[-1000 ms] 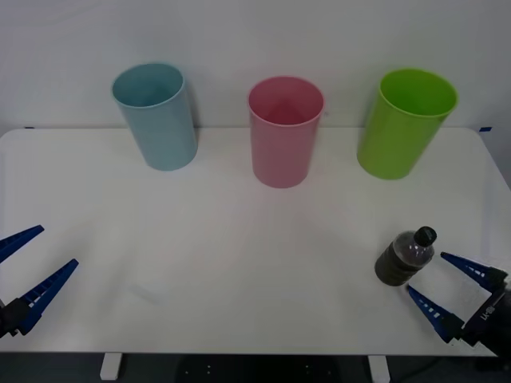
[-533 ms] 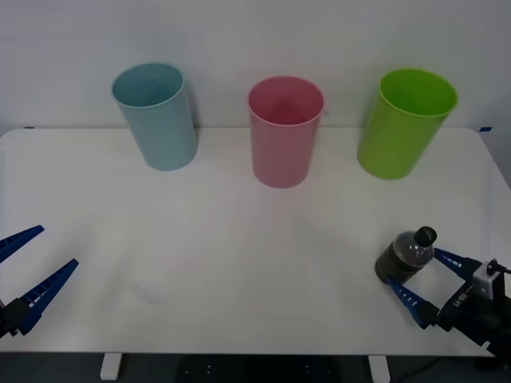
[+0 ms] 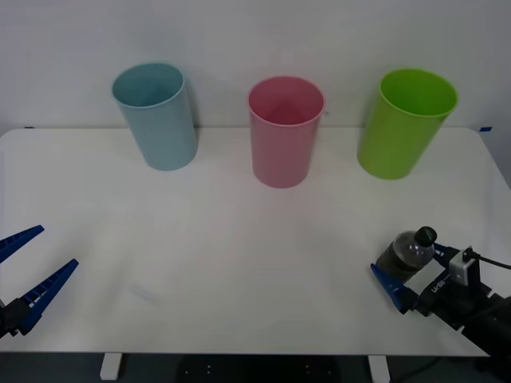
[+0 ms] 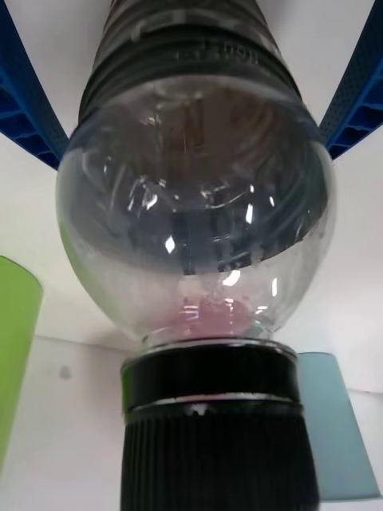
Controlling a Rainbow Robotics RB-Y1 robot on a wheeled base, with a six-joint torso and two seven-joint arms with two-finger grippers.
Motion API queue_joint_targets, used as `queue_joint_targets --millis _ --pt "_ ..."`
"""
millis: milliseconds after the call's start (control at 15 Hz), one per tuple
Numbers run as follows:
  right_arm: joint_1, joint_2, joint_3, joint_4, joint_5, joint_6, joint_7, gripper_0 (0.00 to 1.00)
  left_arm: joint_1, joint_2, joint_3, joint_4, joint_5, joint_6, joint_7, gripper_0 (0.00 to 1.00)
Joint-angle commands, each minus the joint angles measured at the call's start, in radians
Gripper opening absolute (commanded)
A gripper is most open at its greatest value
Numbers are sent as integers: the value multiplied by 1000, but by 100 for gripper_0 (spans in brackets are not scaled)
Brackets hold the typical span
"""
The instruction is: Grasp the object on the table and drop it into the matching bin: aluminum can to the light blue bin, PET bottle to the pink bin.
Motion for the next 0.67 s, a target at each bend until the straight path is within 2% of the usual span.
queue_joint_targets --millis 67,133,200,267,333,667 --pt "-4 6 3 0 0 14 5 100 0 0 0 0 0 0 0 100" --pt "-4 6 3 0 0 17 6 100 0 0 0 0 0 0 0 100" --pt "-4 8 3 0 0 17 9 74 0 0 0 0 0 0 0 100" --pt "-4 8 4 0 -3 17 6 3 0 0 0 0 0 0 0 100" --pt "-4 9 4 0 -8 20 9 0 0 0 0 0 0 0 0 100" --pt "-7 11 4 0 -15 15 16 0 0 0 0 0 0 0 0 100"
